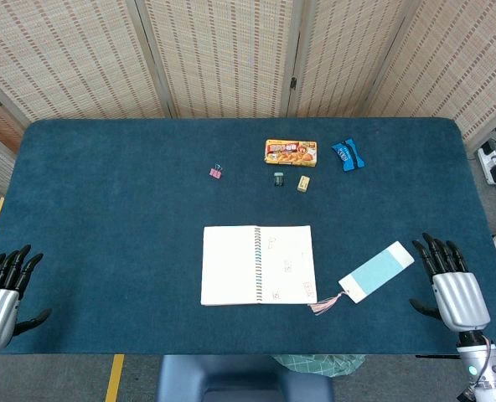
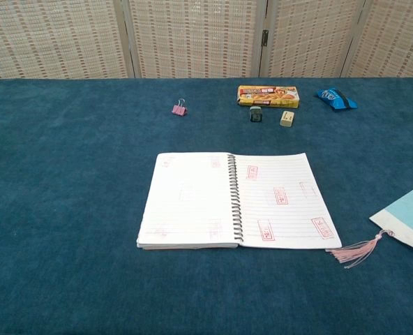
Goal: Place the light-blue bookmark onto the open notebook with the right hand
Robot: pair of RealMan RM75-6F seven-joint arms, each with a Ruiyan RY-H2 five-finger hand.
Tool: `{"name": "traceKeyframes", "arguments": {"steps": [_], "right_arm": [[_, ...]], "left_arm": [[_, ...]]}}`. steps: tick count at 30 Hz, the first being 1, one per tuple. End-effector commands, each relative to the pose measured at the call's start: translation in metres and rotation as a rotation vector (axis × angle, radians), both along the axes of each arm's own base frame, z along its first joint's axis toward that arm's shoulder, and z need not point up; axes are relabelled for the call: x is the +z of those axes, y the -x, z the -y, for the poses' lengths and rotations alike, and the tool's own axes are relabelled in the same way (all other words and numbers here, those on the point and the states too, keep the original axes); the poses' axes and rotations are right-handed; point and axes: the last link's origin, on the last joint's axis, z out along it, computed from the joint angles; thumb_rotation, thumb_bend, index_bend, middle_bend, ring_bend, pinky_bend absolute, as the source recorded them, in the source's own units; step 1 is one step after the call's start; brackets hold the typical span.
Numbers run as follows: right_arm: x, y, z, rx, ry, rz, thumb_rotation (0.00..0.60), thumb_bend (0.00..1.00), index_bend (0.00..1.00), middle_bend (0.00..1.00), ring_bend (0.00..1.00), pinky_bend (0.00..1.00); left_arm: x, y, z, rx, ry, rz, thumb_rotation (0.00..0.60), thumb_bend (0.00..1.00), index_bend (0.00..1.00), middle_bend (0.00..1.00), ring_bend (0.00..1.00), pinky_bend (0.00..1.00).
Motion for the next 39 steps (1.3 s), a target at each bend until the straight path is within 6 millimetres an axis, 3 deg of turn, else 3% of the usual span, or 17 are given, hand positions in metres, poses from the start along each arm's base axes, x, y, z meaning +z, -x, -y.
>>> {"name": "traceKeyframes", "arguments": {"steps": [1,10,16,20,26,39], "right_arm": [[0.000,0.002,0.001,-0.010,-0.007,-0.005,0.600,0.00,0.00,0.00,0.00,0.00],[-0.002,0.005,0.012,-0.028,-0.088,-0.058,0.600,0.00,0.01,0.00,0.00,0.00],[-0.009,0.005,0.040,0.002,-0.232,-0.152,0.600,0.01,0.18,0.00,0.00,0.00],[-0.020,0.006,0.053,0.008,-0.316,-0.223,0.600,0.02,0.20,0.00,0.00,0.00],[-0.041,0.006,0.066,0.017,-0.414,-0.278,0.600,0.11,0.26,0.00,0.00,0.00],[-0.063,0.005,0.075,0.052,-0.462,-0.283,0.600,0.15,0.27,0.00,0.00,0.00]], "left_arm": [[-0.001,0.000,-0.001,-0.003,0.003,-0.001,0.600,0.18,0.12,0.03,0.00,0.00],[-0.003,0.003,-0.004,0.014,0.017,0.003,0.600,0.19,0.11,0.03,0.00,0.00],[-0.004,0.005,-0.008,0.026,0.038,0.014,0.600,0.19,0.14,0.03,0.00,0.00],[-0.004,0.006,-0.010,0.036,0.040,0.012,0.600,0.19,0.16,0.03,0.00,0.00],[-0.006,0.006,-0.012,0.036,0.046,0.007,0.600,0.32,0.19,0.03,0.00,0.00],[-0.004,0.008,-0.011,0.043,0.033,0.016,0.600,0.32,0.18,0.03,0.00,0.00]]}}
